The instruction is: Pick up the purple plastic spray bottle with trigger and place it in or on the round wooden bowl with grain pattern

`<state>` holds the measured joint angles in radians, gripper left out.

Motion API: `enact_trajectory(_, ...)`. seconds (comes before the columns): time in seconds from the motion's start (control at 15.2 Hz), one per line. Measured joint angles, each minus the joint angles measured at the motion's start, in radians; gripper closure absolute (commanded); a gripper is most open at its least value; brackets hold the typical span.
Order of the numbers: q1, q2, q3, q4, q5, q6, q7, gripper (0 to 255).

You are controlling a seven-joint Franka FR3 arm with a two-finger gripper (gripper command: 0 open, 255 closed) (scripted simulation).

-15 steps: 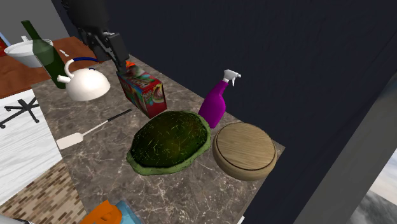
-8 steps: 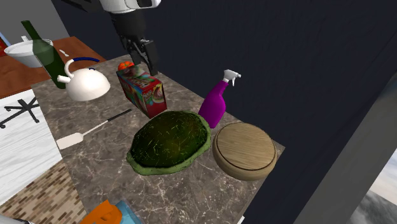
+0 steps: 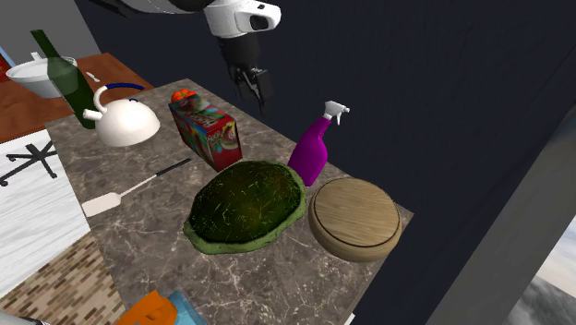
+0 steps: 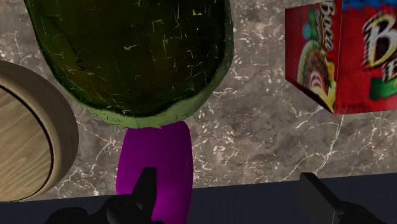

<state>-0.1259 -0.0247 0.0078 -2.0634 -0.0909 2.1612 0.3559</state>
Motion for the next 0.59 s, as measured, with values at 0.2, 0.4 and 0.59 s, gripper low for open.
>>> enact_trajectory(0.2,-0.009,0.107,-0.010,0.088,-0.034,0.024,0.062,0)
enact_trajectory(0.4,-0.018,0.203,-0.028,0.176,-0.063,0.037,0.113,0)
enact_trajectory(0.59,-0.025,0.312,-0.048,0.301,-0.084,0.027,0.160,0)
